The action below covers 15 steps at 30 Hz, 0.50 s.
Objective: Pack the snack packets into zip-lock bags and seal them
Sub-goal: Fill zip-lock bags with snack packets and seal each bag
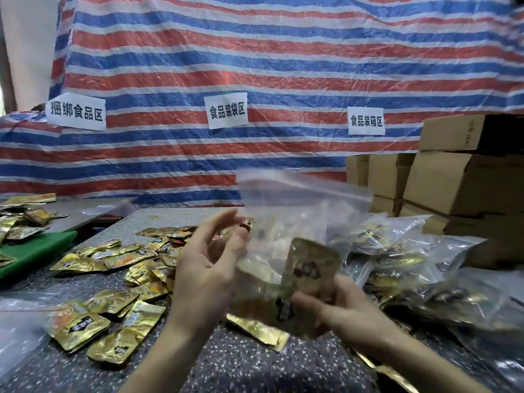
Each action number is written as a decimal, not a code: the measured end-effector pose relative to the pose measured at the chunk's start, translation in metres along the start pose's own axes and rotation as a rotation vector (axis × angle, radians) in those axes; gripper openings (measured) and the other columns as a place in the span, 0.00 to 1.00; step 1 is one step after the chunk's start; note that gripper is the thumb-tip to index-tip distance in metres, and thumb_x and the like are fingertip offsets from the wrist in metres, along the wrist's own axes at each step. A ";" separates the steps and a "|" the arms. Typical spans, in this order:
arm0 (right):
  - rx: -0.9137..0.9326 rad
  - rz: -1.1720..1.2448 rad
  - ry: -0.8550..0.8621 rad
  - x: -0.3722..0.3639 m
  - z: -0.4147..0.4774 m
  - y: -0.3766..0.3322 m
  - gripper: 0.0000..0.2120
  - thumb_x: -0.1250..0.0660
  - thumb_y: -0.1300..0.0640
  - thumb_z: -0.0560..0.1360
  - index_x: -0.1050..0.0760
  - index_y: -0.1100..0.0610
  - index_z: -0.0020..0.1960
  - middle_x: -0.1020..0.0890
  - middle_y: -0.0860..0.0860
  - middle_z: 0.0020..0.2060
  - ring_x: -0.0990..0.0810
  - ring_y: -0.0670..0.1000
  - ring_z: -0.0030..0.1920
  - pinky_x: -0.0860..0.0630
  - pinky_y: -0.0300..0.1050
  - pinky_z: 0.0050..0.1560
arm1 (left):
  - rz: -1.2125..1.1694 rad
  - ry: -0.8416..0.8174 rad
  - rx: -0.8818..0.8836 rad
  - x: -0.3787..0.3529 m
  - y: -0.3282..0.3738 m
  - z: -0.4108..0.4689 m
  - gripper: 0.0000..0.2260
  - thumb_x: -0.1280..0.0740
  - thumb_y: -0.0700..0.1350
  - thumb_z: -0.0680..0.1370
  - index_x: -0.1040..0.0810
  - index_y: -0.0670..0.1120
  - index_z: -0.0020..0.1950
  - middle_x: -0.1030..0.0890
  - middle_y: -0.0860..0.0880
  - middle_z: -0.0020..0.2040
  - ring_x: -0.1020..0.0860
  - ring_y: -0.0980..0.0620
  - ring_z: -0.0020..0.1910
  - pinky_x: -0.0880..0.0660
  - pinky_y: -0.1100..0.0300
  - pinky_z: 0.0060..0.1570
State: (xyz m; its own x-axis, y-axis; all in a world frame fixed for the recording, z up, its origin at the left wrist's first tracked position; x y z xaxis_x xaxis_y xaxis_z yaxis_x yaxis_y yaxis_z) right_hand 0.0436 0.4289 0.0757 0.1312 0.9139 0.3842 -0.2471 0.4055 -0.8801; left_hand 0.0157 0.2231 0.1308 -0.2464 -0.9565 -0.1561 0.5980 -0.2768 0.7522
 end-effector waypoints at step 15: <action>-0.425 -0.846 0.575 0.185 0.103 0.024 0.29 0.30 0.37 0.73 0.22 0.60 0.60 0.17 0.58 0.54 0.18 0.60 0.53 0.20 0.52 0.50 | 0.158 -0.123 0.052 -0.001 -0.033 -0.018 0.12 0.33 0.51 0.71 0.18 0.63 0.51 0.16 0.61 0.53 0.18 0.60 0.53 0.23 0.62 0.50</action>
State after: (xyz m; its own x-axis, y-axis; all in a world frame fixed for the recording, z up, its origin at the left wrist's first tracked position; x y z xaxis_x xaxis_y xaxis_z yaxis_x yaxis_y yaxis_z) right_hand -0.0374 0.6102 0.1542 0.5551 0.1546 0.8173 0.4684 0.7538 -0.4608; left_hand 0.0101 0.2311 0.0947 -0.2460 -0.9683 0.0430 0.5974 -0.1165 0.7934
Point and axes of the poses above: each hand's wrist, its own z-axis towards the middle knuckle, its own x-axis out of the back of the hand, y = z × x, the point moved 7 cm from there along z, towards the middle knuckle
